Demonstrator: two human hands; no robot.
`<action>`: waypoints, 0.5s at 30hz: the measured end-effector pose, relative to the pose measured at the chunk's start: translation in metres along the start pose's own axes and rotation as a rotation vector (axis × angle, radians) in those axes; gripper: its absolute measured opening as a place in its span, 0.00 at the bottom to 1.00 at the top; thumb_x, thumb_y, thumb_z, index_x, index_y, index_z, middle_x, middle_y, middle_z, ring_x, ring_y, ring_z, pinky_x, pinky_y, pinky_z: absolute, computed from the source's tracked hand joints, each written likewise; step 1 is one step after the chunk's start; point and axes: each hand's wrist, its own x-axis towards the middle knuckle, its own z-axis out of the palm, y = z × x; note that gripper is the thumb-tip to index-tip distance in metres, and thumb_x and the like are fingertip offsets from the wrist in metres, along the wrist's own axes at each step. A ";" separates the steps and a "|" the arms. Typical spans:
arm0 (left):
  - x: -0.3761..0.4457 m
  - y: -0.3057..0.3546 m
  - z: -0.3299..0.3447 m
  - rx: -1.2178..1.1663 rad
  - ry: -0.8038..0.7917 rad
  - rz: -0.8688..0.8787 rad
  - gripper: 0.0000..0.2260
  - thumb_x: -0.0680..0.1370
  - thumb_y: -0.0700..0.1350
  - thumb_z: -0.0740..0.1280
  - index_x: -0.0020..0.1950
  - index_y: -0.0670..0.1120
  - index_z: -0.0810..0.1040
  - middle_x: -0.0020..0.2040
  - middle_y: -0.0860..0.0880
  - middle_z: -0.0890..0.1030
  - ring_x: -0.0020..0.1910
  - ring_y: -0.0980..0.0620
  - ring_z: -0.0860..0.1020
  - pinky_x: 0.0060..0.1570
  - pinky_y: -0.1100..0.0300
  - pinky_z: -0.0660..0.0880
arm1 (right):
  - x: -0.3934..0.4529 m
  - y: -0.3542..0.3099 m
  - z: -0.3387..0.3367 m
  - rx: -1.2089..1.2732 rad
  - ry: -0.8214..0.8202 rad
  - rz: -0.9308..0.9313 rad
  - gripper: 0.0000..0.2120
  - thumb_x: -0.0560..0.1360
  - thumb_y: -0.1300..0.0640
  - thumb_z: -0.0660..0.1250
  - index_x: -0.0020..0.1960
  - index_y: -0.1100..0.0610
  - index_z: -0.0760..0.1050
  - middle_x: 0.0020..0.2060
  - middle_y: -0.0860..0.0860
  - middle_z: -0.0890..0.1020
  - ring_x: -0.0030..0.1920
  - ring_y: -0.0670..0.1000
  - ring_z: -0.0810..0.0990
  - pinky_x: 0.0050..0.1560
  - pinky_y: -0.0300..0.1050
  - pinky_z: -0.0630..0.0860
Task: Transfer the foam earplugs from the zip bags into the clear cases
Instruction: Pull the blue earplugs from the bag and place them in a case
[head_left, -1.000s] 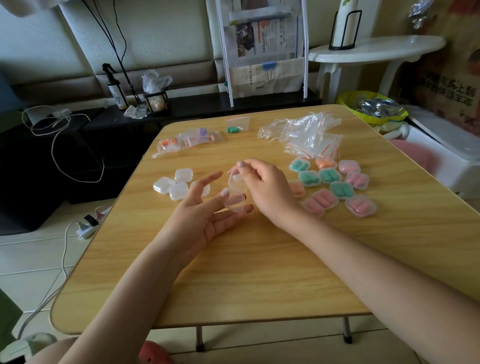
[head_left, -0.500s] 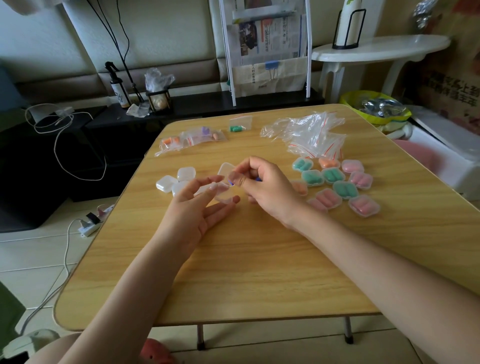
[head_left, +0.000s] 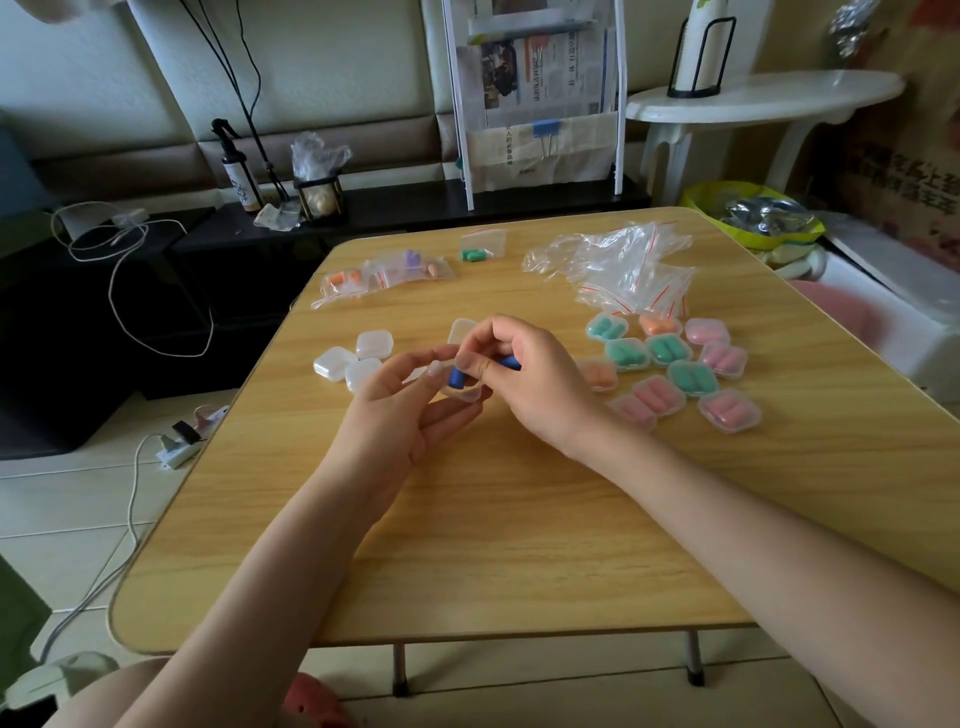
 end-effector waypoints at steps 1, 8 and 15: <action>0.000 0.000 0.001 0.003 -0.009 0.002 0.11 0.81 0.41 0.59 0.61 0.40 0.76 0.53 0.41 0.83 0.50 0.45 0.83 0.49 0.56 0.80 | 0.000 0.000 0.001 -0.010 0.017 -0.009 0.04 0.75 0.59 0.69 0.42 0.53 0.76 0.36 0.45 0.81 0.40 0.47 0.80 0.45 0.48 0.80; -0.002 0.003 0.002 -0.072 -0.068 0.014 0.12 0.80 0.43 0.61 0.60 0.38 0.76 0.55 0.41 0.82 0.52 0.43 0.82 0.52 0.56 0.79 | -0.002 -0.006 0.000 -0.026 0.062 -0.005 0.08 0.76 0.53 0.68 0.43 0.56 0.79 0.38 0.56 0.81 0.37 0.51 0.77 0.39 0.45 0.74; 0.000 0.001 -0.002 -0.080 -0.019 0.068 0.11 0.78 0.32 0.62 0.60 0.35 0.74 0.53 0.37 0.82 0.51 0.42 0.83 0.50 0.57 0.80 | 0.000 -0.012 -0.007 0.206 -0.067 0.054 0.20 0.77 0.71 0.48 0.49 0.63 0.78 0.38 0.46 0.78 0.34 0.37 0.72 0.35 0.29 0.67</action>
